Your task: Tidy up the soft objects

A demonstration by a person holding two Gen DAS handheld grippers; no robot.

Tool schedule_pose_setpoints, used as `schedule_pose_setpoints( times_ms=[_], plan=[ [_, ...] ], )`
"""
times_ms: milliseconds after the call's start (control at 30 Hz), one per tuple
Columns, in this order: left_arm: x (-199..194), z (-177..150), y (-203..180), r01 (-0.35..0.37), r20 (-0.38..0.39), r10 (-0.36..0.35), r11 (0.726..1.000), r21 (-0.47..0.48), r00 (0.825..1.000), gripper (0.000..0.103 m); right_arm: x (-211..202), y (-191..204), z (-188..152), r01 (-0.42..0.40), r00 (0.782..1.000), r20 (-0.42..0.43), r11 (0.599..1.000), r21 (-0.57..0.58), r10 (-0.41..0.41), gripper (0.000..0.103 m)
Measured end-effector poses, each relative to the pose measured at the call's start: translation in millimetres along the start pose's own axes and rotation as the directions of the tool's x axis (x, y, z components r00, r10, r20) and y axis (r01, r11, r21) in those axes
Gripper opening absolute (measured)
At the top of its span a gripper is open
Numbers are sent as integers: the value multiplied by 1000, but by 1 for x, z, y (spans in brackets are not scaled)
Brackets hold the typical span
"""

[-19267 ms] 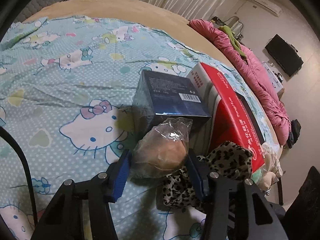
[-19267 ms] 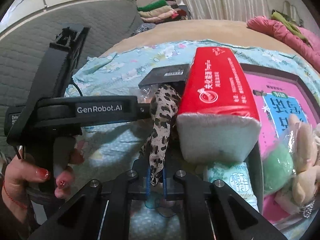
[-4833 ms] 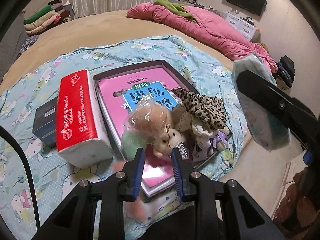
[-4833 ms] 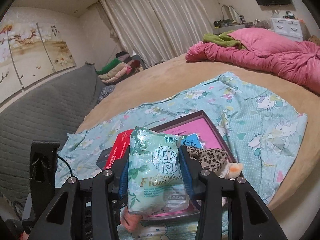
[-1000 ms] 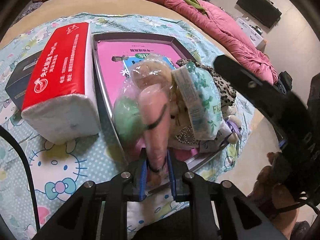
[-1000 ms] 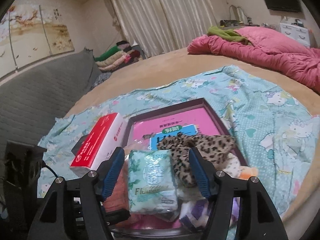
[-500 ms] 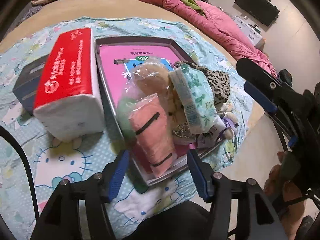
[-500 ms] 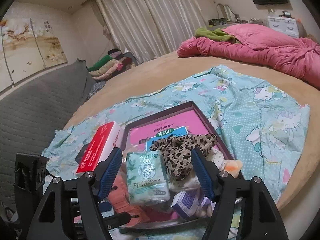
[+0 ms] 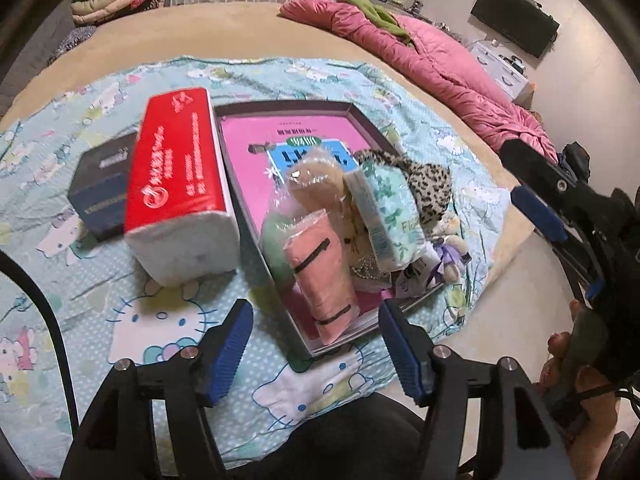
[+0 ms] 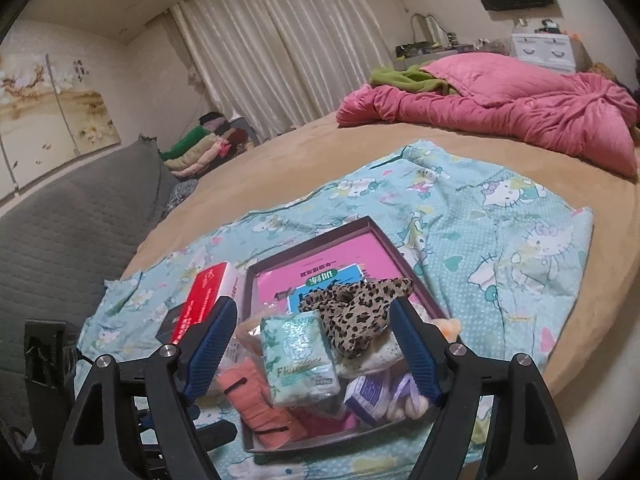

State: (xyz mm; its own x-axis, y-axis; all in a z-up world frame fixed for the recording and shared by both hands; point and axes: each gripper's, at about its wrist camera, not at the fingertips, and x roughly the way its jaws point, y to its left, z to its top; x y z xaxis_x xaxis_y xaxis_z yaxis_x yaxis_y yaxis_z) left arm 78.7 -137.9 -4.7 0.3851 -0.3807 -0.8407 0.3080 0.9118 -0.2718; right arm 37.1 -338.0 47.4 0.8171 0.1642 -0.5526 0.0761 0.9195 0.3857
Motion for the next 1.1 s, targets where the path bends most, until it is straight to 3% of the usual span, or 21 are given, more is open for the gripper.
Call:
schedule_pose_setpoints(
  times_ms=[233,633,1100],
  plan=[
    [-28,0,0,-44,36,43,999,13,998,82,-22,9,4,22,1000,-9,999,38,-22,82],
    [-63,-8,11,-121,85,121,993,-7,989,83,-51,45,-1,69,997,-24,997,-24,-70,87],
    [-85,-39,25,-189,94,191,981,-34,977,83,-72,71,-48,117,988,-85,987,-113,-127,88]
  ],
)
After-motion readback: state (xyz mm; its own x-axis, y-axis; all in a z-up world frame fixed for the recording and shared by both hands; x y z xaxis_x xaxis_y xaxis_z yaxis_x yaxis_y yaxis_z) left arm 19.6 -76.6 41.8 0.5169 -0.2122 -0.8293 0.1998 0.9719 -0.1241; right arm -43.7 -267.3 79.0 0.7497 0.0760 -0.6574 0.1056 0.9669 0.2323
